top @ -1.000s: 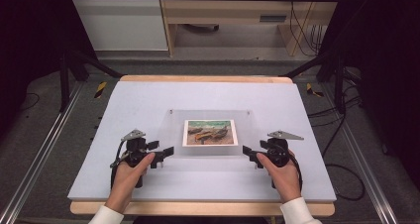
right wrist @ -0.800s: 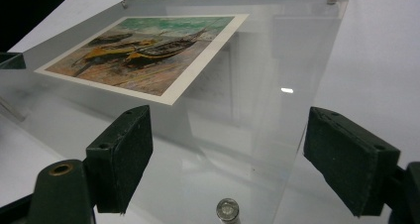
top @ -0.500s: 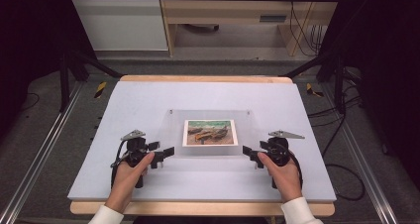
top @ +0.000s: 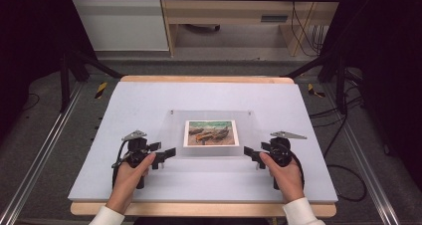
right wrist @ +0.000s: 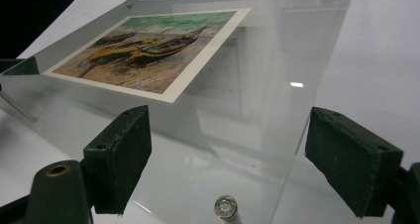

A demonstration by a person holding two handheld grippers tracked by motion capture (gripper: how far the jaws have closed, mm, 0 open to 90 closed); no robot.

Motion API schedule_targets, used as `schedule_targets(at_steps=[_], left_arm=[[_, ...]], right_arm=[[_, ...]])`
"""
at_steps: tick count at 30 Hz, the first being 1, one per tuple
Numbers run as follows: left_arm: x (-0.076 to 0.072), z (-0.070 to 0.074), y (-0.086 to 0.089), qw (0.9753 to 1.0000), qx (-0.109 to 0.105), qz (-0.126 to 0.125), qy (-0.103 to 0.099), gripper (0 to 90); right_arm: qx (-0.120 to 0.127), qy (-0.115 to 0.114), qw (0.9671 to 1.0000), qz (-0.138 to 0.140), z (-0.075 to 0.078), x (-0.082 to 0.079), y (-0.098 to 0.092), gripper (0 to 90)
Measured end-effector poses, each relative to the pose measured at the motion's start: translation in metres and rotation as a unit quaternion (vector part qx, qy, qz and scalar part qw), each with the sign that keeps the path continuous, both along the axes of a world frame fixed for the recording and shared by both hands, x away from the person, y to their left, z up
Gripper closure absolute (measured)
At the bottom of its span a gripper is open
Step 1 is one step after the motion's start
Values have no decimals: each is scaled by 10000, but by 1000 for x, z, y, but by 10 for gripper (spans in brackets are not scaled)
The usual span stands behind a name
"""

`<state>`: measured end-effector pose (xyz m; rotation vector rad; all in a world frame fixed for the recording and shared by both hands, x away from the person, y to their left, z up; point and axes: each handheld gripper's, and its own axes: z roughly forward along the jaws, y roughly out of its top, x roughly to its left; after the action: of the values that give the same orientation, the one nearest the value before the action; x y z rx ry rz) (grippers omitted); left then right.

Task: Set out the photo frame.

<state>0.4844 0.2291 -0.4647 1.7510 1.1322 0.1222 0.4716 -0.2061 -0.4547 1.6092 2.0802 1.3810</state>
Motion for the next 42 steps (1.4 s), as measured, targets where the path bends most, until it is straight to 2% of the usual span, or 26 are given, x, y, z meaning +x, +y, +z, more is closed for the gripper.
schedule_targets(at_steps=[8, 12, 18, 25, 32, 34, 42], left_arm=[[1, 0, 0, 10000, 9, -29, 20, 148], [2, 0, 0, 10000, 10, -37, 15, 148], [2, 0, 1, 10000, 16, -48, 17, 148], [3, 1, 1, 10000, 56, -64, 32, 151], [4, 5, 0, 9998, 195, -34, 79, 163], [5, 6, 1, 9997, 245, -39, 90, 171], [6, 10, -4, 9988, 473, 2, -109, 171]], right_arm=[[115, 81, 9999, 20, -2, 3, -2, 171], [119, 51, 9999, 55, -3, 4, -2, 162], [368, 189, 9991, 102, -7, 6, -3, 163], [326, 191, 9992, 95, -6, 7, -1, 162], [214, 233, 9994, 105, -4, 7, 0, 176], [160, 185, 9996, 127, -3, 7, 1, 177], [-21, -39, 9999, 142, 0, 9, 3, 189]])
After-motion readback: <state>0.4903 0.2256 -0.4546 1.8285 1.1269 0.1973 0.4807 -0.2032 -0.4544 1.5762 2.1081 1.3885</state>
